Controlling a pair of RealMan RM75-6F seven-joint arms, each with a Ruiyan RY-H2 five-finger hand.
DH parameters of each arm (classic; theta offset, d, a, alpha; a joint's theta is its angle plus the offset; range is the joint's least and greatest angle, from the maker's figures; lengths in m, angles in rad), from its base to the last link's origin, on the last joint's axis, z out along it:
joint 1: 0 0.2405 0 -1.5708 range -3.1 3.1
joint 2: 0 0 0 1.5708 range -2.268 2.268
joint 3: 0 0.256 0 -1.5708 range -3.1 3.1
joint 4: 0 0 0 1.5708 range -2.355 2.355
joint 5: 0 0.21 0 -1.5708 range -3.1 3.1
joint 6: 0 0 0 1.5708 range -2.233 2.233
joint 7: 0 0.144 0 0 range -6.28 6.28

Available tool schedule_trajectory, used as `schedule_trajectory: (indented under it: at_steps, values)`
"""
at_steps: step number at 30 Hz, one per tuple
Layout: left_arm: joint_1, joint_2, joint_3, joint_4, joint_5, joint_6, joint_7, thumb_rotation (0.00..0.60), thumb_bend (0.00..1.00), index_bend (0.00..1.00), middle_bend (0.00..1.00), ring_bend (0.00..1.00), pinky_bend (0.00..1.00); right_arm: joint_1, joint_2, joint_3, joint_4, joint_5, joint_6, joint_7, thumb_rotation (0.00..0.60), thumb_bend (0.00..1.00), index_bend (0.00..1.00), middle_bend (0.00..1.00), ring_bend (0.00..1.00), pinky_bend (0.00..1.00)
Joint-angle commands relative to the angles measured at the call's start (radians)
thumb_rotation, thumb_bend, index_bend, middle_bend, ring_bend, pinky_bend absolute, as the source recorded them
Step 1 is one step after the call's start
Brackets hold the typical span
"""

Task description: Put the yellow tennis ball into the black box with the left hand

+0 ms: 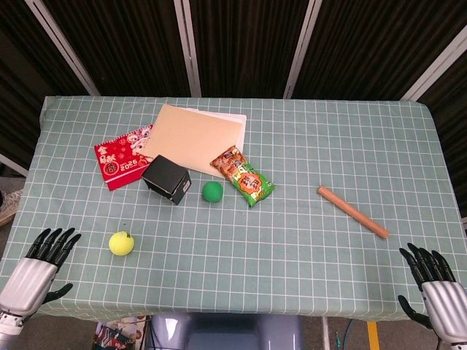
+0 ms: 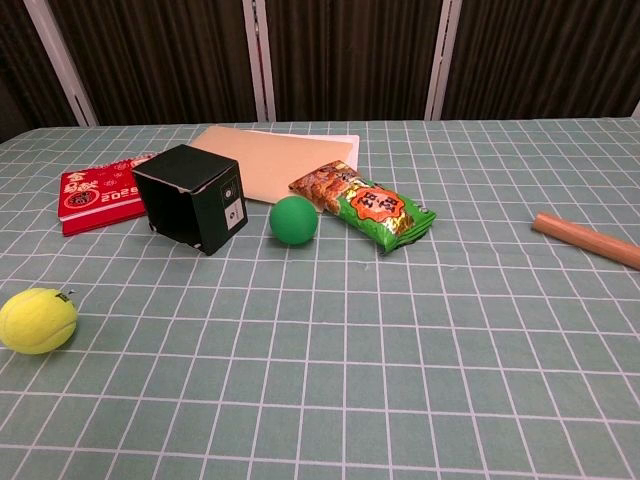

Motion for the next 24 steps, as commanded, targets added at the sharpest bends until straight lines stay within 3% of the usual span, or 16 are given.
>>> schedule_trajectory:
  at_steps: [1, 11, 13, 14, 16, 19, 24]
  values:
    - [0.002, 0.003, -0.001, 0.003, -0.004, 0.004, -0.009, 0.6, 0.09, 0.02, 0.03, 0.0, 0.0, 0.007, -0.007, 0.001, -0.006, 0.002, -0.014, -0.017, 0.6, 0.36, 0.0, 0.0, 0.0, 0.0]
    - [0.006, -0.009, 0.006, -0.001, 0.003, -0.001, 0.02, 0.6, 0.1, 0.02, 0.04, 0.0, 0.0, 0.011, -0.002, -0.001, -0.004, -0.003, -0.014, 0.003, 0.6, 0.36, 0.0, 0.0, 0.0, 0.0]
    - [-0.006, -0.015, 0.007, 0.006, 0.019, -0.01, 0.016, 0.6, 0.11, 0.05, 0.09, 0.02, 0.01, 0.014, -0.001, 0.001, 0.0, -0.003, -0.013, 0.017, 0.6, 0.36, 0.0, 0.0, 0.0, 0.0]
    - [-0.013, -0.019, 0.007, 0.01, 0.027, -0.017, 0.011, 0.6, 0.12, 0.07, 0.12, 0.04, 0.03, 0.016, -0.002, 0.002, 0.003, 0.0, -0.015, 0.023, 0.6, 0.36, 0.0, 0.0, 0.0, 0.0]
    - [-0.027, -0.027, 0.008, 0.021, 0.045, -0.024, 0.003, 0.6, 0.16, 0.2, 0.29, 0.18, 0.21, 0.022, -0.004, 0.006, 0.01, 0.014, -0.026, 0.036, 0.6, 0.36, 0.0, 0.0, 0.0, 0.0]
    - [-0.043, -0.041, 0.013, 0.056, 0.084, -0.022, -0.01, 0.6, 0.21, 0.33, 0.44, 0.37, 0.41, 0.031, -0.005, 0.017, 0.02, 0.04, -0.041, 0.052, 0.6, 0.36, 0.0, 0.0, 0.0, 0.0]
    - [-0.036, -0.075, 0.024, 0.166, 0.114, 0.004, -0.019, 0.6, 0.28, 0.42, 0.54, 0.49, 0.49, 0.04, -0.003, 0.034, 0.028, 0.072, -0.049, 0.07, 0.6, 0.36, 0.0, 0.0, 0.0, 0.0]
